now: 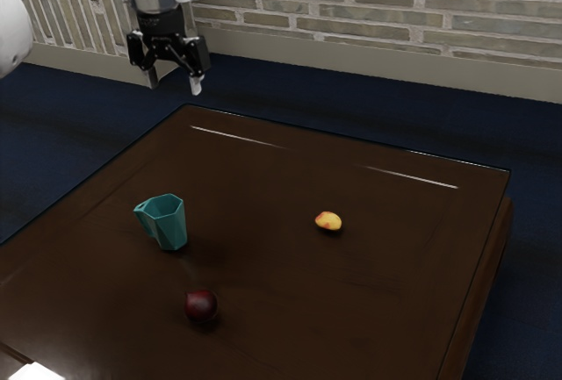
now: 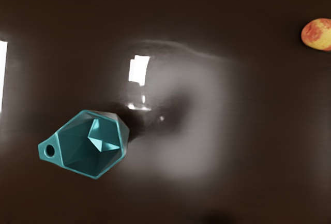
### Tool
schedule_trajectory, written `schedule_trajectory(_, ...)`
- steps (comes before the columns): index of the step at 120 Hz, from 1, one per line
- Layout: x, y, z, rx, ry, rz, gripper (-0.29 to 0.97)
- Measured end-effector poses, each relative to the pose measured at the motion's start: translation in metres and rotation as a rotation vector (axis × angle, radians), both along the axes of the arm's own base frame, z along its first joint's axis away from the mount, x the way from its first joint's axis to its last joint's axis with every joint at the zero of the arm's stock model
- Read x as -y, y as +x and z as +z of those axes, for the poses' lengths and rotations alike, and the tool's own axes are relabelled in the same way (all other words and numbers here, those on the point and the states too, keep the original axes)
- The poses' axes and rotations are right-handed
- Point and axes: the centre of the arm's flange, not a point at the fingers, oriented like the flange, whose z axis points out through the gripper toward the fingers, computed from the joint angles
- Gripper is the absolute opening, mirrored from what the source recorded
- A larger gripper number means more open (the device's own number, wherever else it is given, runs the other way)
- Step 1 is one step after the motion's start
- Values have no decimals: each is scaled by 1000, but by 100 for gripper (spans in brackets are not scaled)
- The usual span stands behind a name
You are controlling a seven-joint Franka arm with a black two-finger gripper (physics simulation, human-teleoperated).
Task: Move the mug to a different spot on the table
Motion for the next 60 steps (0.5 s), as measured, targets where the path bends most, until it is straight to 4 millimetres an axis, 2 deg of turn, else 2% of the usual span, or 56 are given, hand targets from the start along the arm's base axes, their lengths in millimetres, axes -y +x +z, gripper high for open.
schedule_trajectory(17, -6, -8, -5, -21, -13, -2, 68)
schedule_trajectory(35, -42, -34, -21, -23, -42, -126, 68)
schedule_trajectory(49, -64, -35, -43, 7, -36, -327, 68)
schedule_trajectory(60, -88, -34, -51, 36, -20, -464, 68)
